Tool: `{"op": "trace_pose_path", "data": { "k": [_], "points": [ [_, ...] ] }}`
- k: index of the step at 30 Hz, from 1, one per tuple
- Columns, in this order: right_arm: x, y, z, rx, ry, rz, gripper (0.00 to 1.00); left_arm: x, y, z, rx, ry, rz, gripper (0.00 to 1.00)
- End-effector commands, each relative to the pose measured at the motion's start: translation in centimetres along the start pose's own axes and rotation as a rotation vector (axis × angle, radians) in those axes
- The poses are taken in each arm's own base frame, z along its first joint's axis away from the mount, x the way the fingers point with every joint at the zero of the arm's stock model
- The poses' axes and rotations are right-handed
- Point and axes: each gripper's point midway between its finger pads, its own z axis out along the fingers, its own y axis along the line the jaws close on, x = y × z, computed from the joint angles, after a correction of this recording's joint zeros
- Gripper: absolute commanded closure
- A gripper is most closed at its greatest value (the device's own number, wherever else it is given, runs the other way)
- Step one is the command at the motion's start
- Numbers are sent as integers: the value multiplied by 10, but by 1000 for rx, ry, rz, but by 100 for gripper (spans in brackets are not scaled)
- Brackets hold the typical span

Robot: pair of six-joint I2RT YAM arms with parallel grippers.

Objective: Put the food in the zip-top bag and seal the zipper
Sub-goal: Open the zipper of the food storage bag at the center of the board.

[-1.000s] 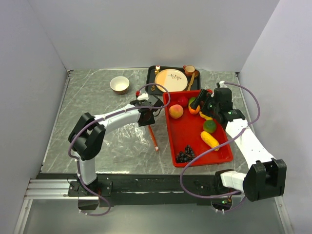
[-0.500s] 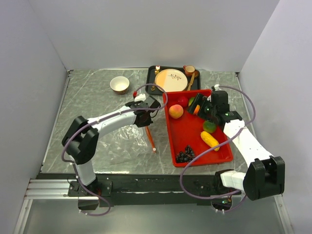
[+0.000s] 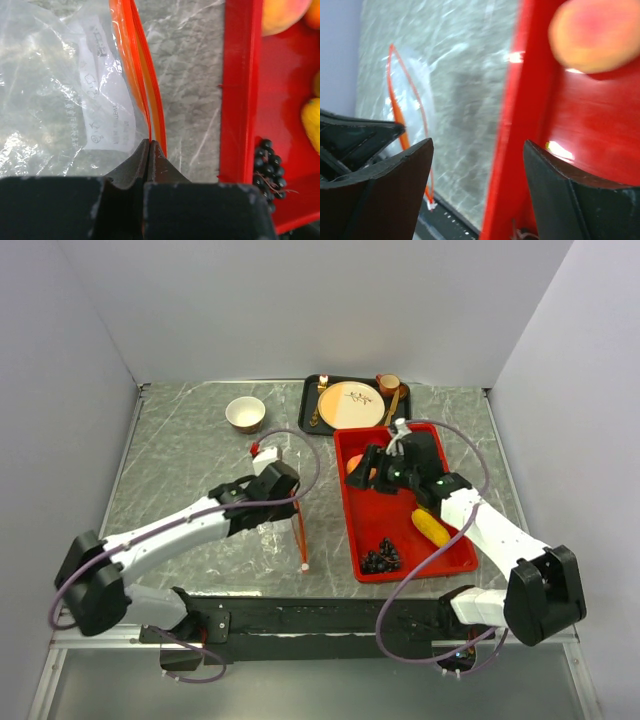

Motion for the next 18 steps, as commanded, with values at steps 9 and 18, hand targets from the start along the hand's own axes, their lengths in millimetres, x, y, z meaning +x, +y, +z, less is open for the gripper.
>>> {"op": "trace_pose_path", "data": {
  "k": [9, 18],
  "points": [
    [39, 86, 34, -249, 126, -67, 30, -28, -19, -30, 153, -119, -52, 98],
    [54, 107, 49, -283, 173, -92, 34, -29, -23, -33, 174, -120, -58, 96]
  ]
}}
